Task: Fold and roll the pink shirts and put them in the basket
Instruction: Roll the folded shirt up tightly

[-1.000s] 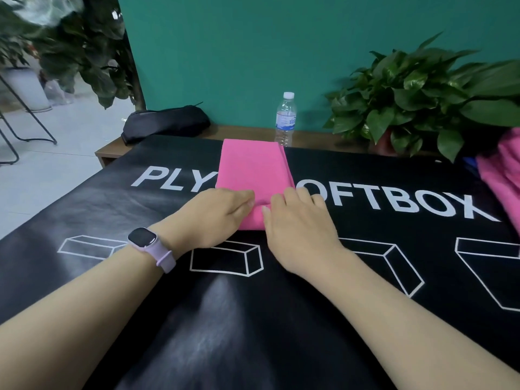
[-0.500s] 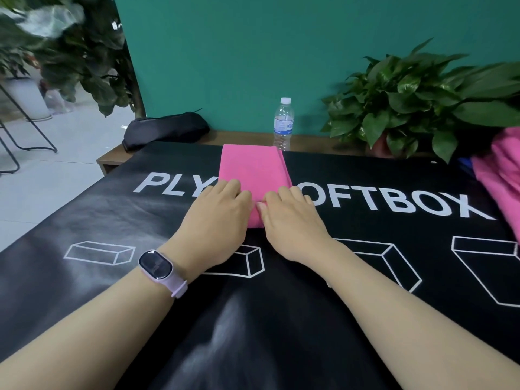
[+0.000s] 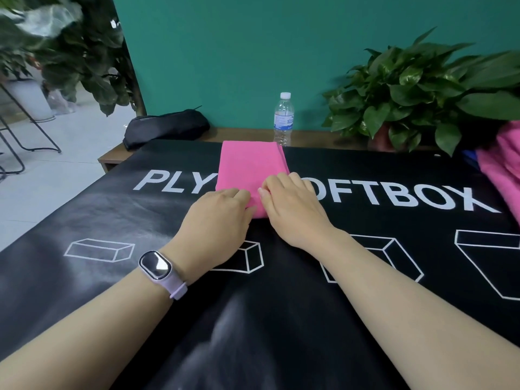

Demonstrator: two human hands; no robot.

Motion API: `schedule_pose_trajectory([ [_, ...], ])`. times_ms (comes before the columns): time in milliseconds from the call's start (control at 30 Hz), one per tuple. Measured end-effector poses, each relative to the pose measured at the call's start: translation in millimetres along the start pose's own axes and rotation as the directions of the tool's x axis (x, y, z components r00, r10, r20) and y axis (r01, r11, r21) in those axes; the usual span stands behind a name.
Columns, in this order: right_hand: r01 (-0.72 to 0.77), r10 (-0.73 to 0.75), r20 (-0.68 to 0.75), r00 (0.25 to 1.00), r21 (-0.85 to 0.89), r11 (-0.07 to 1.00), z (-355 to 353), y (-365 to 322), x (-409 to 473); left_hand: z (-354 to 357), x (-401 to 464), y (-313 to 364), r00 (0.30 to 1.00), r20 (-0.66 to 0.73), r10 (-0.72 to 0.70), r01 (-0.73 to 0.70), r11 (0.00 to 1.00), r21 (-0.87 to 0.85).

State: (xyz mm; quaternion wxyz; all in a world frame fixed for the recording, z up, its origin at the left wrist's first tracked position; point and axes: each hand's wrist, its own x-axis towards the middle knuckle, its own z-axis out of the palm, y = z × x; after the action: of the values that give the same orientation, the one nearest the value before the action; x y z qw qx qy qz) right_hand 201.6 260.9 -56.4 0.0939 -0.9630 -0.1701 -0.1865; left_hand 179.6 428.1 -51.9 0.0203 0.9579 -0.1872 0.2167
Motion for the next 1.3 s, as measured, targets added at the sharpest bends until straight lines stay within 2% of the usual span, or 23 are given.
schedule_pose_trajectory([
  [67,0.007,-0.006,0.015,1.000,-0.042,0.999,-2.4,-0.6,-1.7,5.6,2.6,-4.6,0.999,0.042,0.012,-0.012,1.000,0.015],
  [167,0.022,-0.021,0.037,0.999,-0.040,0.999,-5.0,-2.5,-2.4,8.1,8.2,-9.2,0.999,-0.003,-0.044,0.044,0.998,-0.051],
  [267,0.034,-0.034,0.055,0.998,0.004,0.999,-6.1,-0.1,-3.7,9.6,17.4,-18.0,1.000,0.014,0.028,-0.026,0.996,-0.090],
  [533,0.041,-0.041,0.009,0.999,-0.075,0.996,-8.3,-6.0,0.2,5.0,21.2,-22.3,0.994,0.111,0.020,0.025,0.923,-0.384],
  [700,0.122,-0.114,0.047,0.992,-0.220,0.968,-12.1,-6.0,0.6,-1.0,13.1,-21.8,0.987,0.158,0.031,0.059,0.844,-0.533],
  [833,0.137,-0.127,0.055,0.990,-0.238,0.962,-12.4,-8.4,-1.8,1.7,11.9,-21.6,0.993,0.108,0.047,0.014,0.867,-0.498],
  [933,0.050,-0.064,-0.098,0.993,-0.141,0.989,-14.1,-14.1,-10.6,4.7,15.6,-22.5,0.992,0.009,0.127,-0.116,0.928,-0.355],
  [1067,-0.003,0.002,-0.007,1.000,-0.185,0.983,-8.4,-26.1,-28.3,10.8,23.2,-26.9,0.993,0.010,0.122,-0.116,0.965,-0.235],
  [1200,-0.029,0.041,0.071,0.997,-0.165,0.986,-2.4,-25.5,-24.6,8.0,29.6,-26.0,0.991,0.030,0.133,-0.122,0.963,-0.239],
  [1300,-0.029,0.040,0.070,0.997,-0.153,0.988,0.3,-20.2,-15.0,1.9,26.5,-20.9,0.989,-0.019,0.146,-0.147,0.966,-0.214],
])
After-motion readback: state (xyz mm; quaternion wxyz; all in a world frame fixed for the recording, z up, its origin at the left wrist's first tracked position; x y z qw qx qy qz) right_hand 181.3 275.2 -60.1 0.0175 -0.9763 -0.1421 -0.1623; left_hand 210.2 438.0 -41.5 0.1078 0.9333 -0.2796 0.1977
